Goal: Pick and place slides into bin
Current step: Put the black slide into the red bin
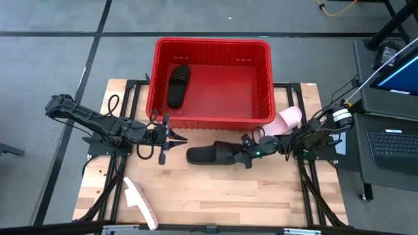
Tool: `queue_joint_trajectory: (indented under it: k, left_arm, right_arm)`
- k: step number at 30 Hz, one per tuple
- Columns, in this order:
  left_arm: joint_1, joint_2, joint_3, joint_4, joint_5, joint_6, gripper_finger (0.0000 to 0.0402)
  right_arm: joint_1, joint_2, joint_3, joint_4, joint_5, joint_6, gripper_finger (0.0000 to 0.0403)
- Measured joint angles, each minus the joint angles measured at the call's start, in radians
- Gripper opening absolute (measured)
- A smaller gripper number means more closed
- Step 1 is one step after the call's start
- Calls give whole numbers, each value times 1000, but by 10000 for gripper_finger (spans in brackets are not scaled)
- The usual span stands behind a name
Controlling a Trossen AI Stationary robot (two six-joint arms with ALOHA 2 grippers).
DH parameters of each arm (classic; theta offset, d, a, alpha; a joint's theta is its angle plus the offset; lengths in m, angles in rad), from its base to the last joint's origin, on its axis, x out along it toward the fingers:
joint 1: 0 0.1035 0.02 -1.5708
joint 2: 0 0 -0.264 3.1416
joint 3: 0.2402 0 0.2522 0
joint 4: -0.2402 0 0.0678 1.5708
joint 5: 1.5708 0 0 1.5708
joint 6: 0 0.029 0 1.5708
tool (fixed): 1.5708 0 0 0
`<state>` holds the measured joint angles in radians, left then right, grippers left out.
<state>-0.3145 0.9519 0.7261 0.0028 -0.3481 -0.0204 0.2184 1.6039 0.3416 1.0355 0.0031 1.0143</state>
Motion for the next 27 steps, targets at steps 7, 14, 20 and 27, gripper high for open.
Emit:
queue_joint_trajectory:
  k: [7, 14, 20, 27]
  left_arm:
    - [0, 0, 0, 42, 18, 107, 33]
    - [0, -1, 2, 103, 18, 256, 33]
    - [0, 0, 56, 25, 17, 331, 34]
    - [0, 0, 129, -124, 17, 360, 61]
  right_arm:
    - [23, 0, 57, 20, -24, -2, 15]
    - [22, 0, 181, -23, -92, -78, 15]
    - [2, 0, 317, -218, -184, -129, 15]
    - [-44, -1, 459, -387, -259, -238, 15]
